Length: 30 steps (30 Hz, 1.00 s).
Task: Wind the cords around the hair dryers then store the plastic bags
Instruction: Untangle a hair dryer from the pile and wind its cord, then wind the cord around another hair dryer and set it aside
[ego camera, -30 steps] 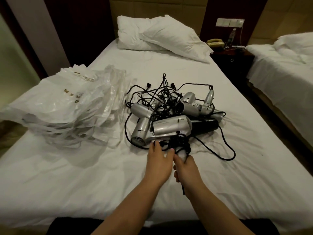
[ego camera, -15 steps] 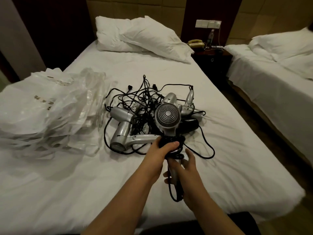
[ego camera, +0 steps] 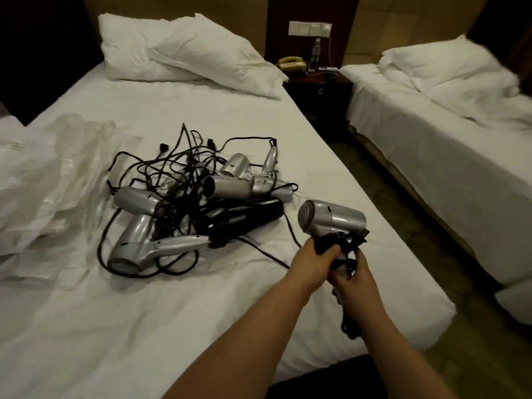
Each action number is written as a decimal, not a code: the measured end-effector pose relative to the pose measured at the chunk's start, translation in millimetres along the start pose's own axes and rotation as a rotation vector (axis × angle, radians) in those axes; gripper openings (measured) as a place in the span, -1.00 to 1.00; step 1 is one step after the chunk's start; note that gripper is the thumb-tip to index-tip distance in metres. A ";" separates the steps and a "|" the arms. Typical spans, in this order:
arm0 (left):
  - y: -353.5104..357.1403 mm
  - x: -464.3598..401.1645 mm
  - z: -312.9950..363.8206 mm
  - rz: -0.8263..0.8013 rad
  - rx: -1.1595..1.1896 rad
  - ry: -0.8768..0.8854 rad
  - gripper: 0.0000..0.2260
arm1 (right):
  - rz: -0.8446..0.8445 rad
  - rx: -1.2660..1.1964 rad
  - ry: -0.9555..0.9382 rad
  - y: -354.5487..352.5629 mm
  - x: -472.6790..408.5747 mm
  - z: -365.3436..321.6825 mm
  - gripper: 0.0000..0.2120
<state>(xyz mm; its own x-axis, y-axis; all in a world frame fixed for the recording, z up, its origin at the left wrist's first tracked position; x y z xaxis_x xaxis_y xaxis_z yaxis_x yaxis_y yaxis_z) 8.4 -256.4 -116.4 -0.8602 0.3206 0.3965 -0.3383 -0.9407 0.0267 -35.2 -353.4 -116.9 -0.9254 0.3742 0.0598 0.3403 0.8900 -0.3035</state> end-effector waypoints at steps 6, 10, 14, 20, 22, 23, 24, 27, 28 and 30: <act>73.3 -39.1 -12.4 -0.119 -0.064 -0.068 -0.59 | 0.000 0.142 0.062 -57.0 -58.8 53.0 -0.44; 96.8 -61.8 -16.8 -0.166 -0.108 -0.113 -0.50 | -0.048 0.243 0.103 -71.5 -92.9 79.7 -0.35; 99.2 -83.2 -19.9 -0.175 -0.135 -0.142 -0.40 | -0.098 0.321 0.077 -69.4 -114.2 86.9 -0.46; 98.1 -91.2 -18.2 -0.175 -0.193 -0.121 -0.35 | -0.003 0.487 0.151 -68.4 -136.9 102.9 -0.49; 95.1 -86.2 -21.1 -0.173 -0.219 -0.124 -0.37 | -0.004 0.643 0.182 -72.5 -135.9 105.1 -0.51; 92.4 -82.7 -20.6 -0.168 -0.240 -0.117 -0.38 | 0.017 0.769 0.179 -75.3 -133.4 102.0 -0.48; 88.4 -79.4 -19.0 -0.160 -0.262 -0.105 -0.40 | 0.060 0.873 0.150 -76.5 -129.2 93.7 -0.46; 66.5 -71.7 -9.2 -0.077 -0.248 -0.059 -0.65 | 0.112 0.934 -0.092 -50.3 -111.3 51.3 -0.55; 56.2 -69.3 -7.7 -0.044 -0.228 -0.046 -0.70 | 0.084 0.858 -0.159 -34.3 -103.4 36.2 -0.56; 33.6 -60.6 -3.1 0.015 -0.235 -0.001 -0.72 | 0.005 0.703 -0.215 -4.2 -89.8 14.6 -0.56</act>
<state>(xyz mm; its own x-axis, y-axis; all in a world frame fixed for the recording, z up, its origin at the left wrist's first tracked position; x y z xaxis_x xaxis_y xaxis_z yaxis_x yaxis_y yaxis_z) 48.0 -307.1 -142.4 -0.8653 0.3067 0.3966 -0.4053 -0.8935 -0.1933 44.0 -394.5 -134.9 -0.9610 0.2540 -0.1090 0.2239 0.4843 -0.8458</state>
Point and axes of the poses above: each hand's wrist, its own x-axis away from the middle knuckle, its own y-axis out of the palm, z = x × y, the point moved 10 cm from there along -x, towards the middle knuckle, and after that the axes turned 5 degrees about -y, right-handed, at the moved point
